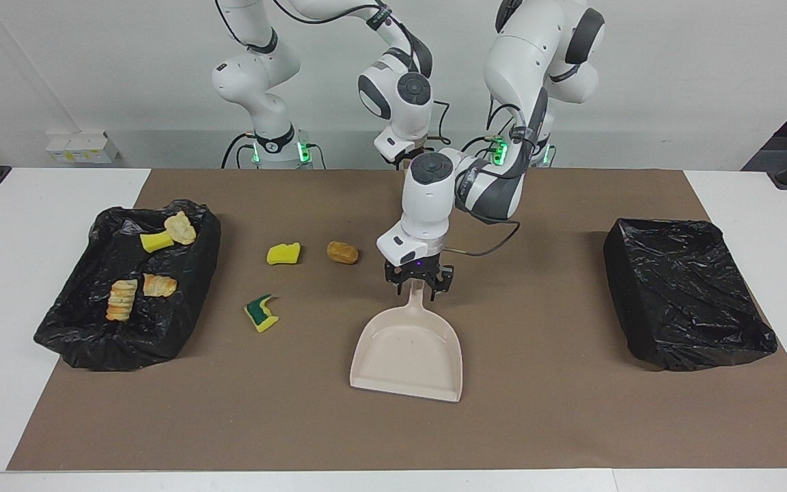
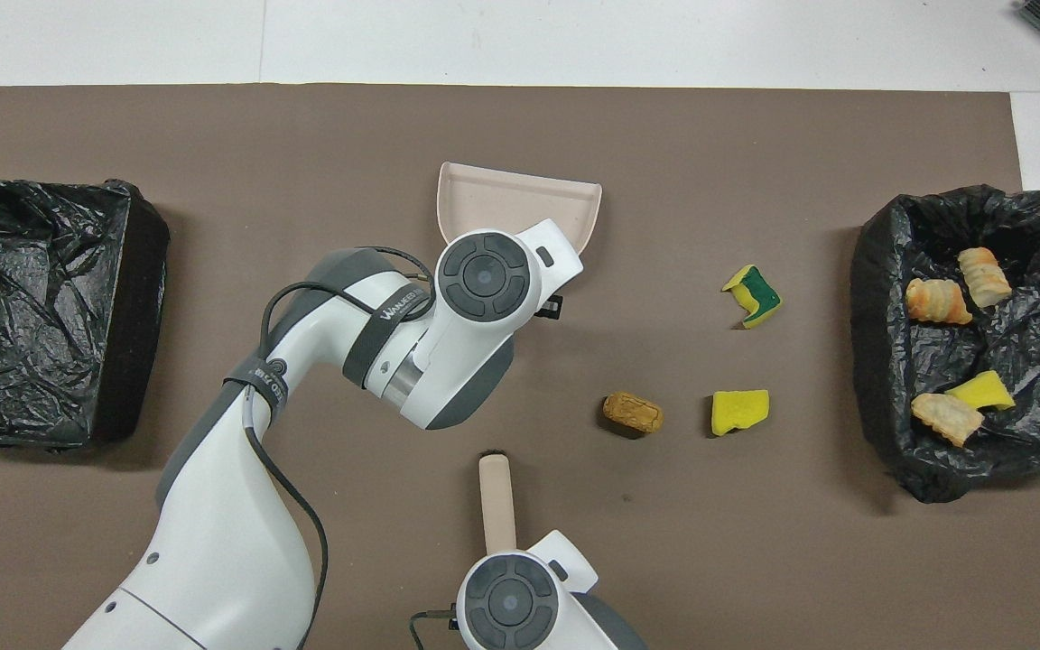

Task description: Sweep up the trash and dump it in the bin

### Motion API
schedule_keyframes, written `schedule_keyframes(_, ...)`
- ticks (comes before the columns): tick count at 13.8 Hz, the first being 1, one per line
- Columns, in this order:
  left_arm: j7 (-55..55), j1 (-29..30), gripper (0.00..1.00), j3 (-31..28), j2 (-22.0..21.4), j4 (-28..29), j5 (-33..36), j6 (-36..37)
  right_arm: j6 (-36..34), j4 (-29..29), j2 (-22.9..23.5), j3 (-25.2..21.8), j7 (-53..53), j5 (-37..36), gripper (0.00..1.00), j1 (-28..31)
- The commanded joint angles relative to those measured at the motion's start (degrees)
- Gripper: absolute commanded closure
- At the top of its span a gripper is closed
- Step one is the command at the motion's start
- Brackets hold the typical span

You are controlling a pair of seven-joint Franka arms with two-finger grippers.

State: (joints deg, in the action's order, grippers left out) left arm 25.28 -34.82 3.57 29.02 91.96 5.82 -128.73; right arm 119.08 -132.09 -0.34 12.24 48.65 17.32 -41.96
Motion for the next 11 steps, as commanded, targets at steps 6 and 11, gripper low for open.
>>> schedule_keyframes(6,-5.91,0.80,1.00,-0.93,-4.75,2.43,1.48,0.40,0.54,-1.86,-1.42,0.24,-7.34,1.49,0.56,0.21)
schedule_keyframes(11,-25.15,5.46,1.00,-0.84,-8.62,2.52,1.48,7.08,0.71,-1.86,-1.42,0.24,-8.14,1.49,0.96,0.21)
